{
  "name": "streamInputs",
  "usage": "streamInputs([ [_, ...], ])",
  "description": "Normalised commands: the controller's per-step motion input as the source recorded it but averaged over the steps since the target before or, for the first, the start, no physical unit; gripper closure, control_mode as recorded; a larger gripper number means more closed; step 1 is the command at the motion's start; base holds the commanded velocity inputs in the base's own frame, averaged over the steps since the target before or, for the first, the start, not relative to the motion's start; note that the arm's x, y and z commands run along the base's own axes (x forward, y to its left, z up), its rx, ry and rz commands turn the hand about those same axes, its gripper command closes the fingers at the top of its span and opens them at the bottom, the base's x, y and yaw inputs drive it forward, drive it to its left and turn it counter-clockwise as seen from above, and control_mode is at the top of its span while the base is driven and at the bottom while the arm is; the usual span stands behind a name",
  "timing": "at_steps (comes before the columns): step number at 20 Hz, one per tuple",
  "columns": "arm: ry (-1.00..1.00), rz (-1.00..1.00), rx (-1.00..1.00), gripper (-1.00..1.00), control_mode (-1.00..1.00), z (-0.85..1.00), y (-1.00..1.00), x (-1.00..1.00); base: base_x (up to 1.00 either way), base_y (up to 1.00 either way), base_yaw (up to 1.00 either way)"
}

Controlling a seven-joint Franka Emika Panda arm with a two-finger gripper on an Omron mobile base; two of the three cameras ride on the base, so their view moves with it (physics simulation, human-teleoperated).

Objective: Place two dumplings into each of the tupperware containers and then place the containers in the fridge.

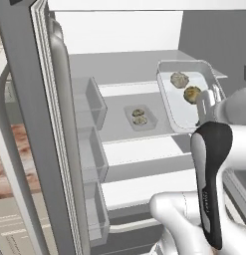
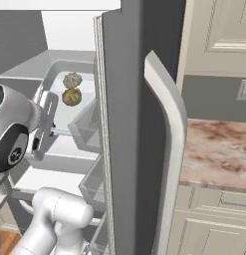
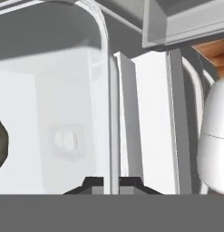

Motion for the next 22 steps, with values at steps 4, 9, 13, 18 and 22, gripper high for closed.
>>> streamInputs([
  [4,0.02,0.00,0.00,1.00,-1.00,0.52,0.00,0.80,0.00,0.00,0.00],
  [9,0.03,0.01,0.00,1.00,-1.00,0.45,0.00,0.61,0.00,0.00,0.00],
  [13,0.05,0.05,0.00,1.00,-1.00,0.22,-0.04,0.64,0.00,0.00,0.00],
  [18,0.07,0.07,0.00,1.00,-1.00,0.06,-0.01,0.87,0.00,0.00,0.00],
  [22,0.02,0.08,0.00,1.00,-1.00,0.01,-0.01,0.65,0.00,0.00,0.00],
])
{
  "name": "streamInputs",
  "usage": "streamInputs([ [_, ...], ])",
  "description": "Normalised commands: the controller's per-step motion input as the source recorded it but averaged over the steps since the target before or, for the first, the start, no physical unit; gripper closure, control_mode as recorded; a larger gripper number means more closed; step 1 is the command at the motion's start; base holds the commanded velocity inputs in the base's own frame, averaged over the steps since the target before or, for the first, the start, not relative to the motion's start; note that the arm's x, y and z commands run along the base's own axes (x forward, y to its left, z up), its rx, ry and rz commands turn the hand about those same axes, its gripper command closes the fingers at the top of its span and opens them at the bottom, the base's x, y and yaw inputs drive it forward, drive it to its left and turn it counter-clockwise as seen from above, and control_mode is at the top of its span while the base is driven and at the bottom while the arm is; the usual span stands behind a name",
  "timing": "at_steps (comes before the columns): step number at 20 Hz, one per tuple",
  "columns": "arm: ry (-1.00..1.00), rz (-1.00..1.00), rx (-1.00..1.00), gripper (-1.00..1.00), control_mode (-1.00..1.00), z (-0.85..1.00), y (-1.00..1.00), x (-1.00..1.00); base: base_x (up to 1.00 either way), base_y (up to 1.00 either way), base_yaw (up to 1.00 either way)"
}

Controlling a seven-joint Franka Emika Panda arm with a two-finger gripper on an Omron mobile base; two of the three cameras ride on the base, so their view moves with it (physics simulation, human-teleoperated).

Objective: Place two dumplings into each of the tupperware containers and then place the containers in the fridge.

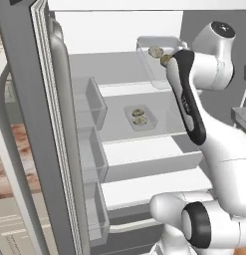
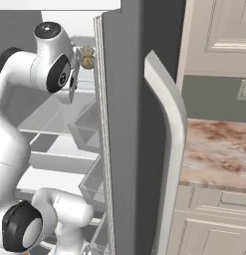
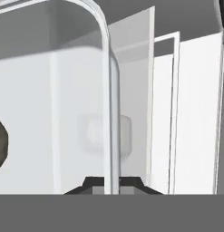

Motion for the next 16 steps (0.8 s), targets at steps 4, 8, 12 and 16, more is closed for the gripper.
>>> streamInputs([
  [4,0.00,0.06,0.01,1.00,-1.00,0.05,-0.04,0.74,0.00,0.00,0.00],
  [8,0.00,0.04,0.00,1.00,-1.00,0.00,0.01,0.79,0.00,0.00,0.00],
  [12,0.00,0.00,0.00,1.00,-1.00,0.00,0.07,0.90,0.00,0.00,0.00],
  [16,0.05,0.00,-0.01,1.00,-1.00,0.00,0.26,0.81,0.00,0.00,0.00],
])
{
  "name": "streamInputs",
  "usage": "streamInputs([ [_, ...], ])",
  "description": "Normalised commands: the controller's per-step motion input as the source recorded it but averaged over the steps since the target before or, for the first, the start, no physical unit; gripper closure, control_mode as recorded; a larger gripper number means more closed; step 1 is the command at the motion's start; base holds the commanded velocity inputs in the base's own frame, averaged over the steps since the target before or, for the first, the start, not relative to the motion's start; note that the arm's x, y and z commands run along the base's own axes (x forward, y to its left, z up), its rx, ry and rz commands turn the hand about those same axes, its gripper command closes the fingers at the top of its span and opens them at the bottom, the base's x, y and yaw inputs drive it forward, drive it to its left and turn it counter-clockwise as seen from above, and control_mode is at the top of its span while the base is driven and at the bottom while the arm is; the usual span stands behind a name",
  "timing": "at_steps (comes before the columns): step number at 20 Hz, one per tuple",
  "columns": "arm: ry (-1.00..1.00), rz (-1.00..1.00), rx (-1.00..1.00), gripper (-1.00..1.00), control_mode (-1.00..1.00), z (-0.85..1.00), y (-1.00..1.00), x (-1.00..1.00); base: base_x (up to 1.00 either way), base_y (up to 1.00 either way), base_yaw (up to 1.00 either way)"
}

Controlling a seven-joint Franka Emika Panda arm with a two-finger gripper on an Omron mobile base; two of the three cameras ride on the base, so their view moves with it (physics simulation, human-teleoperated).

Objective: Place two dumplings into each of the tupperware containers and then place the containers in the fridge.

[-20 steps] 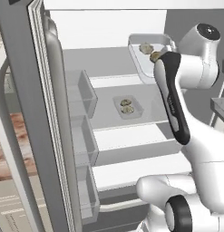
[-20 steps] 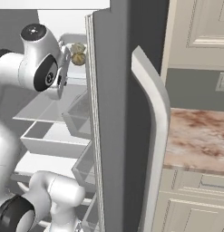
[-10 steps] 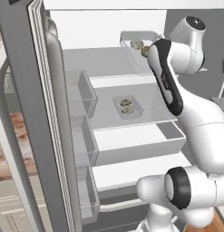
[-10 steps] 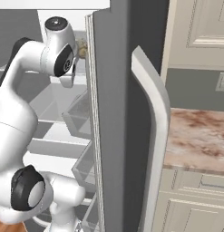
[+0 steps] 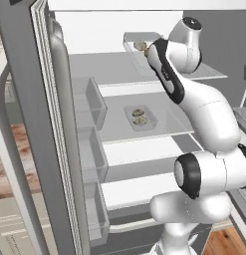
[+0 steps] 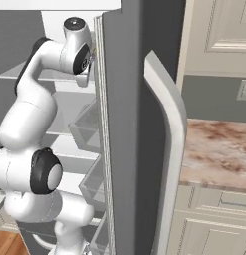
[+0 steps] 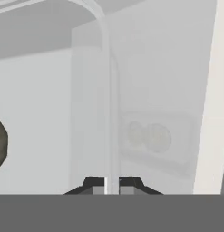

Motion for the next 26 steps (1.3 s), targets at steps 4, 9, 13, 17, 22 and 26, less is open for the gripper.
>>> streamInputs([
  [4,0.12,0.00,0.00,1.00,-1.00,-0.11,0.10,0.51,0.00,0.00,0.00],
  [9,0.03,0.00,0.00,1.00,-1.00,-0.14,0.04,0.33,0.00,0.00,0.00],
  [13,0.00,0.02,0.00,1.00,-1.00,0.00,0.00,0.18,0.00,0.00,0.00],
  [17,0.00,0.02,0.00,1.00,-1.00,-0.02,0.00,0.11,0.00,0.00,0.00],
  [22,-0.04,0.00,0.00,-1.00,-1.00,-0.09,0.00,0.15,0.00,0.00,0.00],
  [26,-0.14,0.00,0.00,-1.00,-1.00,-0.13,0.00,0.04,0.00,0.00,0.00],
])
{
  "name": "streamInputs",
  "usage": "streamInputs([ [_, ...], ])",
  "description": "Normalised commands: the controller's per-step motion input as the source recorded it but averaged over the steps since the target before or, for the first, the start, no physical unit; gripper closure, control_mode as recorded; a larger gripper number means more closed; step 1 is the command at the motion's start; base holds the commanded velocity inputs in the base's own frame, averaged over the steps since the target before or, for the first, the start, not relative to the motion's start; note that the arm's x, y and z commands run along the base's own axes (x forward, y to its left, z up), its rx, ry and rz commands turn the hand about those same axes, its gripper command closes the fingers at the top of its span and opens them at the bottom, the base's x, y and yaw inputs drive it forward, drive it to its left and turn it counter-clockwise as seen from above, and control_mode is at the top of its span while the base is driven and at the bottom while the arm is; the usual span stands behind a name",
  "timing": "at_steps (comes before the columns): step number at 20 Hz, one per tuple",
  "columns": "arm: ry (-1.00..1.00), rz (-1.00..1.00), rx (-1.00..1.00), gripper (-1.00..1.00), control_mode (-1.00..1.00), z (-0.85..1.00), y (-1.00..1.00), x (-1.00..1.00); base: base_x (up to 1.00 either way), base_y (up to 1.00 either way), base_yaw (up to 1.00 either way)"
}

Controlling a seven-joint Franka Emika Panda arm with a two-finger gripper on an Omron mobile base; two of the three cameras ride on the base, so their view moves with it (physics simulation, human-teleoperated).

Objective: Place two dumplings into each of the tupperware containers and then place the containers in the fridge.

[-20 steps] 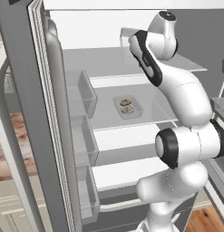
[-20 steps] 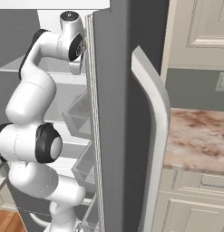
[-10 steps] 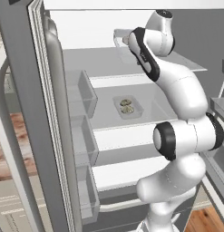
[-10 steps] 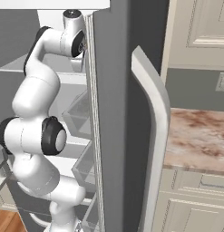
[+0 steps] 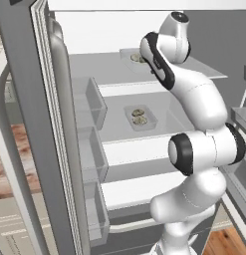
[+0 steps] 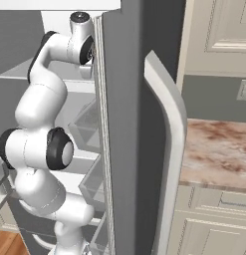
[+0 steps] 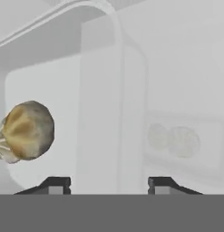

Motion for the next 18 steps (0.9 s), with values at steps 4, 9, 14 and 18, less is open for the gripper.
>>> streamInputs([
  [4,-0.27,0.00,0.01,-1.00,-1.00,-0.06,0.00,0.00,0.00,0.00,0.00],
  [9,-0.16,0.00,0.02,-1.00,-1.00,0.43,-0.04,-0.32,0.00,0.00,0.00],
  [14,-0.03,0.00,0.00,-1.00,-1.00,0.67,-0.03,-0.79,0.00,0.00,0.00],
  [18,-0.12,0.00,0.00,-1.00,-1.00,-0.21,-0.08,-1.00,0.00,0.00,0.00],
])
